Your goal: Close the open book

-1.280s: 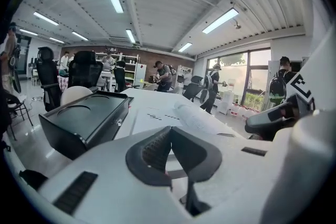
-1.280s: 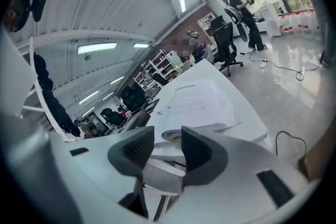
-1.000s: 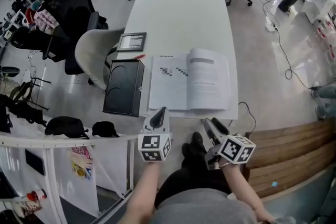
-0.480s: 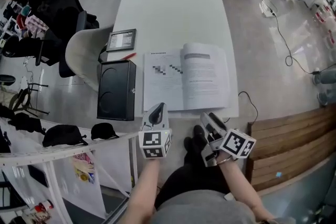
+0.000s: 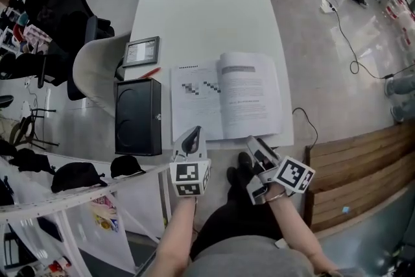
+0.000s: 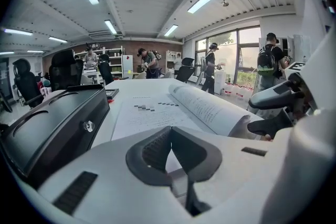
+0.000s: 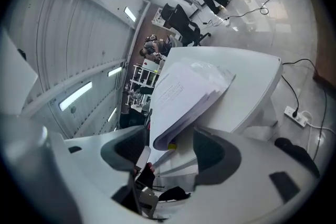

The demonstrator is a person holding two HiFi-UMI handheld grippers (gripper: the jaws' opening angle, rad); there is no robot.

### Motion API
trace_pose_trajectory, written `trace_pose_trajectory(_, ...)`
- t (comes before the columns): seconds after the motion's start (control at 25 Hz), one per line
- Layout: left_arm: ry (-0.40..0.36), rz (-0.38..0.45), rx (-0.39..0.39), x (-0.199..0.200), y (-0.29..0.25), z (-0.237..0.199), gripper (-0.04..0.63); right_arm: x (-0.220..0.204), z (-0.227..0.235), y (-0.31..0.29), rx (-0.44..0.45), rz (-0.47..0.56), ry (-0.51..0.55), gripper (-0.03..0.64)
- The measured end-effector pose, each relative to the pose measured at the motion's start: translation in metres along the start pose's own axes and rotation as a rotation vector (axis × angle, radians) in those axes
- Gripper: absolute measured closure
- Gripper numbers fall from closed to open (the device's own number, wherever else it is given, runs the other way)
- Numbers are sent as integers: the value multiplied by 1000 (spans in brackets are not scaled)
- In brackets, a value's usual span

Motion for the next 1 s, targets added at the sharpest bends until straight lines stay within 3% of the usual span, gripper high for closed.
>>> trace_pose_trajectory(0.76, 28, -23, -23, -1, -15, 1, 589, 11, 7, -16, -6, 31, -32, 318)
trace_pose_trajectory(0.92, 27, -29, -20, 0, -14, 1, 589, 15, -8, -26, 98, 50, 8, 334)
trace_pose_trajectory(1.0, 27, -30, -20, 0, -14, 1, 589, 15, 0, -20, 31, 50, 26, 362)
Point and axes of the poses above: the fingertips, and each gripper's own axes: y backward along the fingers, z to its right, x out of its top, the point moved 3 cm from there along y, backward along the fingers, and after that the axes turned 14 degrees about x, right-handed, at the moved point
